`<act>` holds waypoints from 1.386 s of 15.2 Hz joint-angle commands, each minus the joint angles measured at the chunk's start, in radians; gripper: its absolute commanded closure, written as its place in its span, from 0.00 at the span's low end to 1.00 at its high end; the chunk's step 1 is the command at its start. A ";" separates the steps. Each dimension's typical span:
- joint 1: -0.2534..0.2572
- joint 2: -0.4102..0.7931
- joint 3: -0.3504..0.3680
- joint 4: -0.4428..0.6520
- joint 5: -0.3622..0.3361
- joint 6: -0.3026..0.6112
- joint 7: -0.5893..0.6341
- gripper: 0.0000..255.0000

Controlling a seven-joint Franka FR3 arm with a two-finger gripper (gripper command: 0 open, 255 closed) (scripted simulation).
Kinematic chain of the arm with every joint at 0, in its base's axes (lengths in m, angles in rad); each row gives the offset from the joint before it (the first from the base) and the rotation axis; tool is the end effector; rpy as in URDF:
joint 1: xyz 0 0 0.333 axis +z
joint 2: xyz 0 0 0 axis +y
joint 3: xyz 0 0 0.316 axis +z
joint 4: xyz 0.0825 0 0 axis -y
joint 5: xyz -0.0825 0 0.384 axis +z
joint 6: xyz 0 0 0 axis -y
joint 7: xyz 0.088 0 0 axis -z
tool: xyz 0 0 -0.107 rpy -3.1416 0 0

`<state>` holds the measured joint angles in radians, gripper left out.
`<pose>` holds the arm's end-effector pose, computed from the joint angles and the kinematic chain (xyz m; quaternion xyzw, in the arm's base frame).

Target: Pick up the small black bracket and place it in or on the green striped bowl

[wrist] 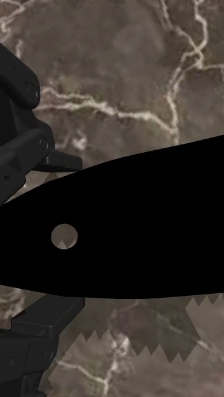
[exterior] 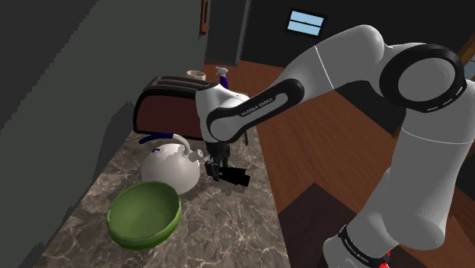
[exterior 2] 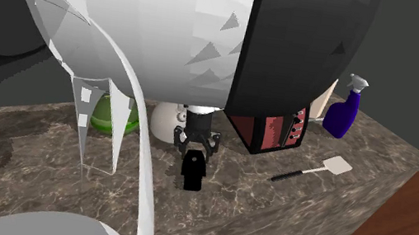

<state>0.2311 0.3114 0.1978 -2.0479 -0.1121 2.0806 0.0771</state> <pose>0.5125 0.2266 0.2704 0.9691 0.2060 -0.1270 0.0476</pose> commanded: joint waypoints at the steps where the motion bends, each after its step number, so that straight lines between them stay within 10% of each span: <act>1: 0.000 0.000 0.000 0.000 0.000 0.000 0.000 1.00; 21: -0.007 -0.133 0.010 0.081 0.036 -0.211 -0.030 1.00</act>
<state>0.2237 0.1835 0.2075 -1.9742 -0.0775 1.8828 0.0480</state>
